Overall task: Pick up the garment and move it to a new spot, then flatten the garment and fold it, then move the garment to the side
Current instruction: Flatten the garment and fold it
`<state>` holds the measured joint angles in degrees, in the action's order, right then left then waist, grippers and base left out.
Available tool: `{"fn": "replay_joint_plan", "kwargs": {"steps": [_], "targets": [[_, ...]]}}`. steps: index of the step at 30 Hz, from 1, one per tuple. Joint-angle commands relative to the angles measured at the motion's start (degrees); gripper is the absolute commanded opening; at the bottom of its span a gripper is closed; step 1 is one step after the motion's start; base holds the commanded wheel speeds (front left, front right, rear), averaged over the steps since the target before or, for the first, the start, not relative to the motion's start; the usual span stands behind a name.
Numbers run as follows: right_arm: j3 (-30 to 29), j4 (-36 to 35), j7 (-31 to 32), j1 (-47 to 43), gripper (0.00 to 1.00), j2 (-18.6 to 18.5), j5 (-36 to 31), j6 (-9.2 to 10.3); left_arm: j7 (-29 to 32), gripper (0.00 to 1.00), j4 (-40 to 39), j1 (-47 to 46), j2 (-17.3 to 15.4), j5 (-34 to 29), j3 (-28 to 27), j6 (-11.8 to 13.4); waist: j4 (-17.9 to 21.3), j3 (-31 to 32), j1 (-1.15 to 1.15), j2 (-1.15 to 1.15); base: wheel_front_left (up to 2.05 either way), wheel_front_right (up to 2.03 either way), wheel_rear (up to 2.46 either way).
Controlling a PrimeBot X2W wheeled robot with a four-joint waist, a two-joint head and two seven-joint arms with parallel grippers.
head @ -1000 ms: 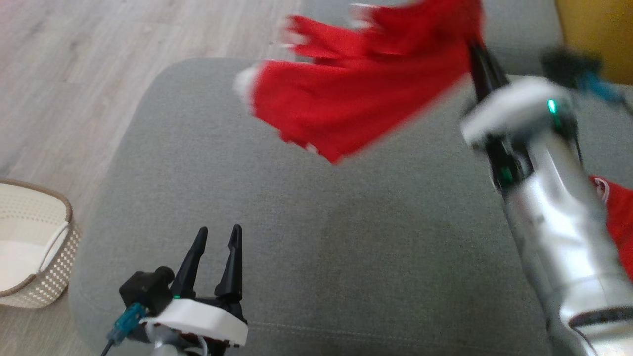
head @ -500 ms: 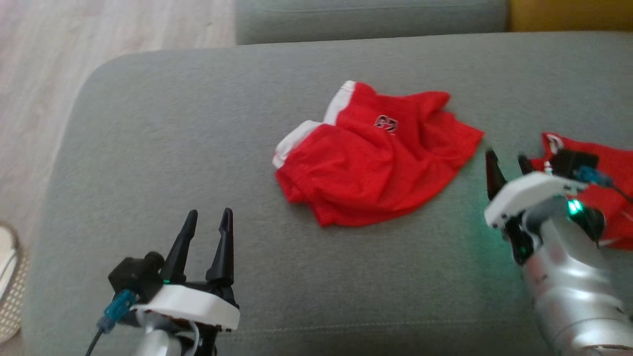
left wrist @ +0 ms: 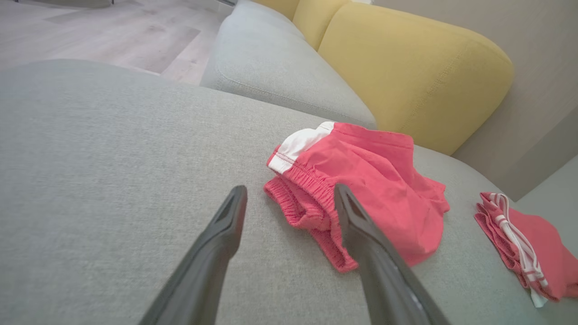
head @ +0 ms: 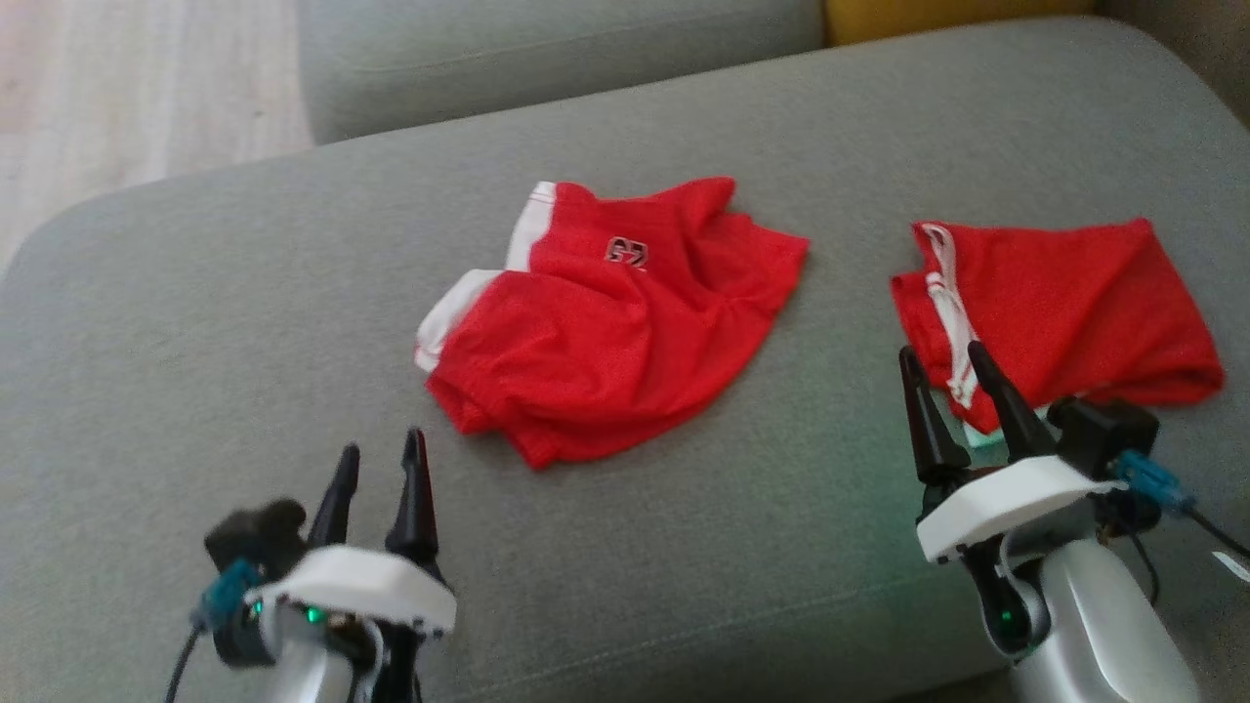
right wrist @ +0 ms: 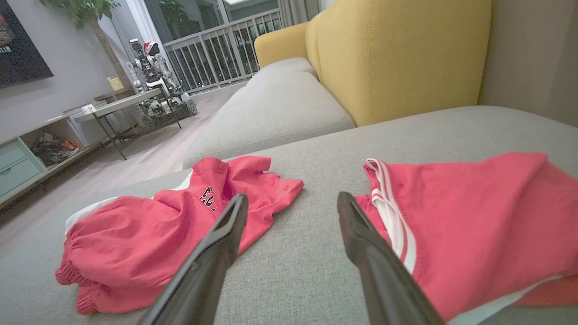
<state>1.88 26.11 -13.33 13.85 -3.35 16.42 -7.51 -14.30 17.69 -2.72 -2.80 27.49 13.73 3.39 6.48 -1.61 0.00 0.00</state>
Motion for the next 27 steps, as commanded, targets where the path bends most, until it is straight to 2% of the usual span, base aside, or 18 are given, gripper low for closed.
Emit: {"fn": "replay_joint_plan", "kwargs": {"steps": [1,6,10,19,27], "targets": [[1.50,-5.42,0.84,1.78,1.00,0.46,0.24,0.02,-0.70,1.00,-0.64,-4.89,-0.08,0.51,-2.38,0.40,2.04,-1.37,0.00,0.00,0.00,0.00,0.00],[1.75,-15.04,4.33,-1.24,1.00,0.46,0.15,0.02,-0.70,1.00,6.70,-10.48,-0.08,1.57,-3.05,0.21,4.50,-3.30,0.00,0.00,0.00,0.00,0.00],[2.59,-19.39,6.48,-2.45,1.00,0.46,0.40,0.02,-0.68,1.00,15.15,-16.38,-0.76,1.68,-4.77,1.69,6.18,-4.74,0.00,0.00,0.00,0.00,0.00],[2.46,-21.54,7.60,-4.20,1.00,0.46,1.29,0.02,-0.69,1.00,25.22,-24.32,-1.78,2.68,-6.71,-1.21,7.72,-6.45,0.00,0.00,0.00,0.00,0.00],[2.82,-21.55,7.21,-4.13,1.00,0.46,1.85,0.02,-0.69,1.00,28.81,-26.99,-2.52,1.75,-8.53,-1.19,8.47,-7.43,0.00,0.00,0.00,0.00,0.00]]}}
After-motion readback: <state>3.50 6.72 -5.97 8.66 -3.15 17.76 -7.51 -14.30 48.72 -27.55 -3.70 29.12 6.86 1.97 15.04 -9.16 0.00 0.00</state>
